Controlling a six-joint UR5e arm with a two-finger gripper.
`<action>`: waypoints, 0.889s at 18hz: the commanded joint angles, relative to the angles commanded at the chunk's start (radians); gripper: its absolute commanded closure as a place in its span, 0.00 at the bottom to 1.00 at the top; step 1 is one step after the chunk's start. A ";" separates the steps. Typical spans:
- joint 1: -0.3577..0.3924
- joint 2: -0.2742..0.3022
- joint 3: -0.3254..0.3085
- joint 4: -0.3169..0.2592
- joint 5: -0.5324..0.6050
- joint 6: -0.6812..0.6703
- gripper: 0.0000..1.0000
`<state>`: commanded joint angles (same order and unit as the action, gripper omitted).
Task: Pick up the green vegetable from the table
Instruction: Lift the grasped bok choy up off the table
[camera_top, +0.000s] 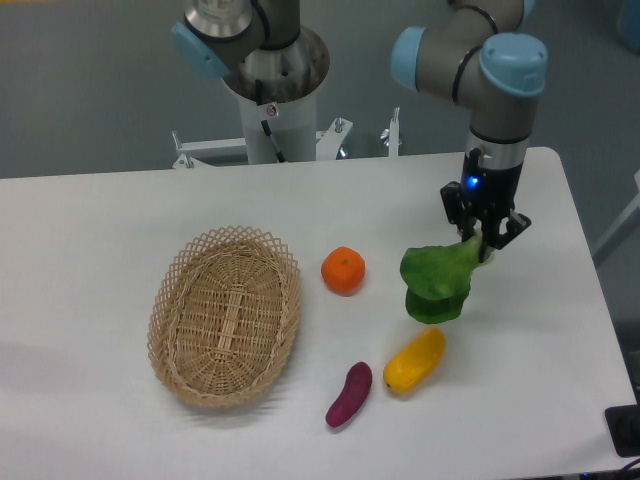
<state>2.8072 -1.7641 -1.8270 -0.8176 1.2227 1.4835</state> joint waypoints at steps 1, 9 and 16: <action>0.000 0.000 0.005 0.000 -0.005 -0.012 0.64; -0.023 0.000 0.029 0.002 -0.012 -0.068 0.64; -0.029 -0.002 0.038 0.002 -0.012 -0.080 0.64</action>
<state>2.7781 -1.7656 -1.7886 -0.8161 1.2103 1.4036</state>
